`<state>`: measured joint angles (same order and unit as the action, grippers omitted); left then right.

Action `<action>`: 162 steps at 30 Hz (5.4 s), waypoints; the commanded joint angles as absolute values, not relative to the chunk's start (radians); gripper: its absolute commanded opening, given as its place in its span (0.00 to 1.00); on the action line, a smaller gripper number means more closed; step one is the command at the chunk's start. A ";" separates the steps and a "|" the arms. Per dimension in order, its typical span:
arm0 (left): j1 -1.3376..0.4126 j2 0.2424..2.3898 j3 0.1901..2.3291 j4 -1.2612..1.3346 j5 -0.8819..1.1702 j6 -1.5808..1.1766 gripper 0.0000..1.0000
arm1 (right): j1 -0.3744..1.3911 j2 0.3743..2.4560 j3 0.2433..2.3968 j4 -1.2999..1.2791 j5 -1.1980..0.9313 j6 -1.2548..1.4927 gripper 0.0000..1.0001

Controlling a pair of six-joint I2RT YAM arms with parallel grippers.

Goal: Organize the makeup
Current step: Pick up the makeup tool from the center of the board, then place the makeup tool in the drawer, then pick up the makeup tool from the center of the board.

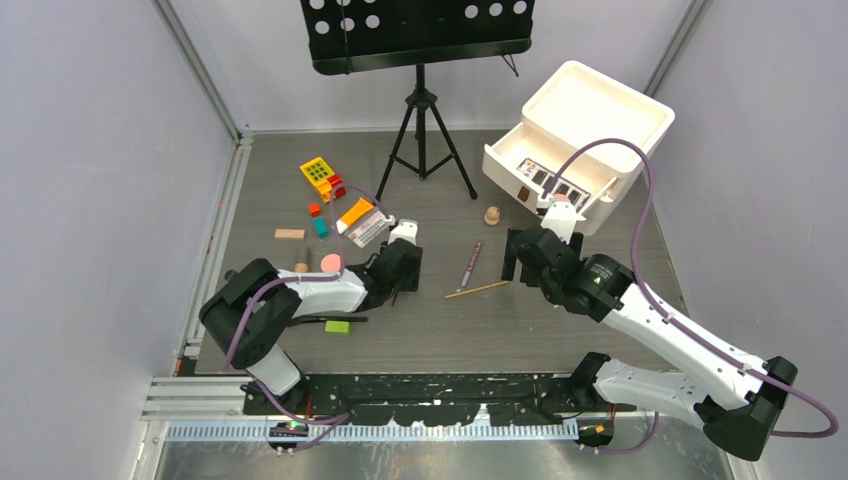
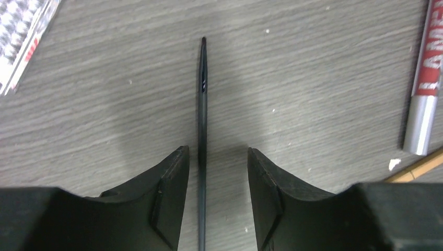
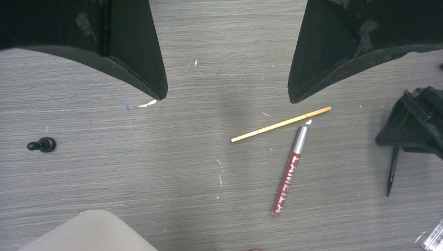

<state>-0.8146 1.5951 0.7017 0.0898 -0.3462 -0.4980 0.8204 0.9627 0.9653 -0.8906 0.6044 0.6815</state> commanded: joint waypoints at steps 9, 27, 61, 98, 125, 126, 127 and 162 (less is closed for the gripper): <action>-0.867 1.780 0.585 0.179 -0.451 -0.556 0.35 | 0.815 0.970 1.012 -0.863 0.591 0.684 0.89; -0.893 1.843 0.560 0.242 -0.399 -0.554 0.00 | 0.816 1.017 1.061 -0.864 0.574 0.669 0.89; -0.911 1.424 1.215 -0.189 -0.378 -0.489 0.00 | 0.816 0.812 1.263 -1.088 0.935 0.726 0.88; -1.010 2.263 2.117 0.222 -0.676 -1.141 0.00 | 0.816 0.488 1.460 -1.452 1.152 1.004 0.80; -1.017 1.816 1.679 0.169 -0.523 -0.647 0.59 | 0.816 0.428 1.371 -1.381 1.143 0.899 0.81; -1.017 1.766 1.626 0.140 -0.517 -0.613 0.60 | 0.815 0.423 1.358 -1.358 1.132 0.873 0.81; -1.017 1.721 1.575 0.110 -0.510 -0.583 0.61 | 0.816 0.421 1.346 -1.336 1.122 0.849 0.81; -0.951 1.849 1.150 0.041 0.258 0.180 0.71 | 0.817 0.497 1.194 -1.157 0.862 0.713 0.82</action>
<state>-0.9554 1.8458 1.1049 -0.0315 0.2771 0.1116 0.8165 0.4908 1.1889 -1.1751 0.8642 0.7055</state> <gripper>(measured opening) 0.709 0.818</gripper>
